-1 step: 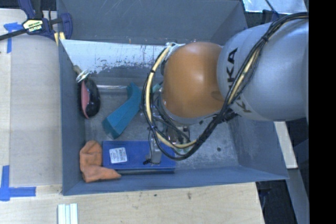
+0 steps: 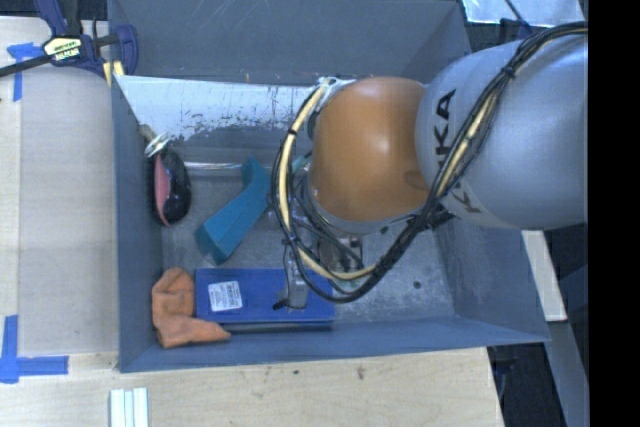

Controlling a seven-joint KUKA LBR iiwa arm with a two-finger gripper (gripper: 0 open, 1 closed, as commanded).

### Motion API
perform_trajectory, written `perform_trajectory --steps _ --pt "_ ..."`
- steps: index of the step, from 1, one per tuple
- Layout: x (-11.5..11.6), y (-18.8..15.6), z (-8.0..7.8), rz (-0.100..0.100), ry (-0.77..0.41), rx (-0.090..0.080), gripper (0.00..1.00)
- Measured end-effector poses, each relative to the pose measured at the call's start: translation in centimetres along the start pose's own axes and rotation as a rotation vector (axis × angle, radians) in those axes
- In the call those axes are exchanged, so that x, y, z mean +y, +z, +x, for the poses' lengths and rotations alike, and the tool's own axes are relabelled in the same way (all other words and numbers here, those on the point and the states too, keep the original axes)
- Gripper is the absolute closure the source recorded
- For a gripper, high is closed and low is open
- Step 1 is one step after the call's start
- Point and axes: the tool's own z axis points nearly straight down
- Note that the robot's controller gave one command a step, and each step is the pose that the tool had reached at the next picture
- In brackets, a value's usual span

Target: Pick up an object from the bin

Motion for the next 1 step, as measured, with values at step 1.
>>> perform_trajectory --steps 1 --pt "-3.28 1.84 -3.56 0.000 -0.024 -0.003 0.00"
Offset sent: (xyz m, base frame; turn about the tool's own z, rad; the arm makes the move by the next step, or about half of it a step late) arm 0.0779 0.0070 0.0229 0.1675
